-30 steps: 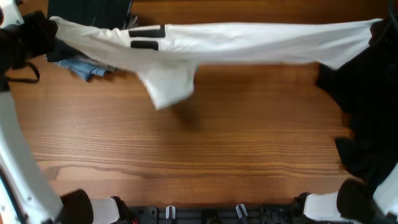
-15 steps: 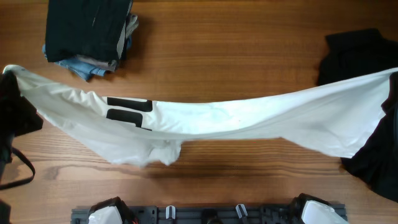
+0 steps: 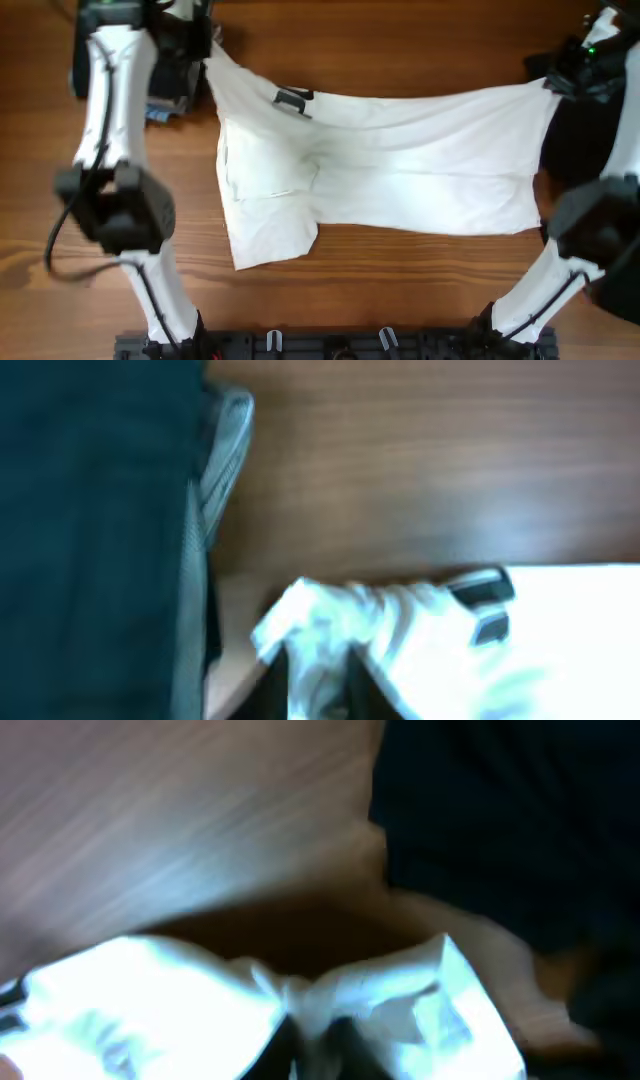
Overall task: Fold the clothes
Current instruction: 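Lower the stretched shirt flat onto the table with both grippers, then grasp the shirt's left and right edges again with both grippers, then grasp the shirt's lower hem corners with left and right grippers, then fold the shirt lengthwise upward with both grippers into a long strip, then fold the strip's right half leftward with the right gripper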
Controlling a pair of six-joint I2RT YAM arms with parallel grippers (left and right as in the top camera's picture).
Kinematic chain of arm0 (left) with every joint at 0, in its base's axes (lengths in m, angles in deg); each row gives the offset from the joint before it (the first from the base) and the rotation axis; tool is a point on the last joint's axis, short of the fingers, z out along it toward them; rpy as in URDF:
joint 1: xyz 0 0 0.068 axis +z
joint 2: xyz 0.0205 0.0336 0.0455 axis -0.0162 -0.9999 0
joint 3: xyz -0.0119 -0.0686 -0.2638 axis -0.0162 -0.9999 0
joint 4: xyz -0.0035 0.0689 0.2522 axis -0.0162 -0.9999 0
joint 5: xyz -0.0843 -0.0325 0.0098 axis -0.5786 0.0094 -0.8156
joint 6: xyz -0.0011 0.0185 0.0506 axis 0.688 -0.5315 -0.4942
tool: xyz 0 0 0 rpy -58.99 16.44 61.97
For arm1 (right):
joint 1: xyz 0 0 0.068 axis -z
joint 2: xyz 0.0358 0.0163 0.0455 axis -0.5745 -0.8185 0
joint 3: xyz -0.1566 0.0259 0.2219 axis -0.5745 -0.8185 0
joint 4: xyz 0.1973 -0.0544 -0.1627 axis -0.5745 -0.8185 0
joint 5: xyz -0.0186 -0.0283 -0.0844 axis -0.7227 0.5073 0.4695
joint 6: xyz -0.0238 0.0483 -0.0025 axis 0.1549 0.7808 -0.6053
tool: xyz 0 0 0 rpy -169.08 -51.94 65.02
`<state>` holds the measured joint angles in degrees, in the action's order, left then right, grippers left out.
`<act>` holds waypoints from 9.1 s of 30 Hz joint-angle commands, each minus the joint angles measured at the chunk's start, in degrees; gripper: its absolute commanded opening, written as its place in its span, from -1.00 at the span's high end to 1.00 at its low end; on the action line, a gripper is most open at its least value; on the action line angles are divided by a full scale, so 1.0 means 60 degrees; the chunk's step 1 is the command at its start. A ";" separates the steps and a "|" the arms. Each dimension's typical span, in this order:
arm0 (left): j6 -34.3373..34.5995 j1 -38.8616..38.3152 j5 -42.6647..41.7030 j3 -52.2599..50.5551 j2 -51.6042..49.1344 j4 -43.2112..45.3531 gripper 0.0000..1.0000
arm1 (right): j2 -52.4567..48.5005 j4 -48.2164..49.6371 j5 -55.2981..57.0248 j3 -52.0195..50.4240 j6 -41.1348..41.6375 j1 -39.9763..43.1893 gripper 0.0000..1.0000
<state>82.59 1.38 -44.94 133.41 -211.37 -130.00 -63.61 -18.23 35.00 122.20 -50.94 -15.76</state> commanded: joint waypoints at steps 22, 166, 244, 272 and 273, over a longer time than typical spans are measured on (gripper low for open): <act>0.0331 0.0040 0.1104 -0.3504 0.0291 -0.2393 -0.75 | -0.0557 -0.1541 0.0284 -0.0769 -0.1133 0.0521 -0.58; 0.2382 0.2473 0.1953 -1.0779 0.3115 -0.0200 0.92 | 0.4688 0.3712 0.0535 -1.3158 0.3887 0.0357 -0.02; 0.2029 0.0397 0.1479 -0.9694 0.3858 0.4433 -0.41 | 0.2714 0.8378 -0.1089 -1.1686 0.0135 -0.0229 -0.79; 0.2098 0.0401 0.1304 -0.9741 0.3799 0.4302 -0.77 | 0.3869 0.6703 -0.3373 -0.8091 -0.0725 -0.5093 0.90; 0.2098 0.0401 0.1300 -0.9741 0.3799 0.4295 -0.79 | 0.3858 0.7162 -0.2648 -0.8094 -0.0302 -0.5705 0.85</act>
<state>95.44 3.56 -36.15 75.45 -187.91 -104.21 -41.06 20.80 16.72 72.57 -58.72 -43.34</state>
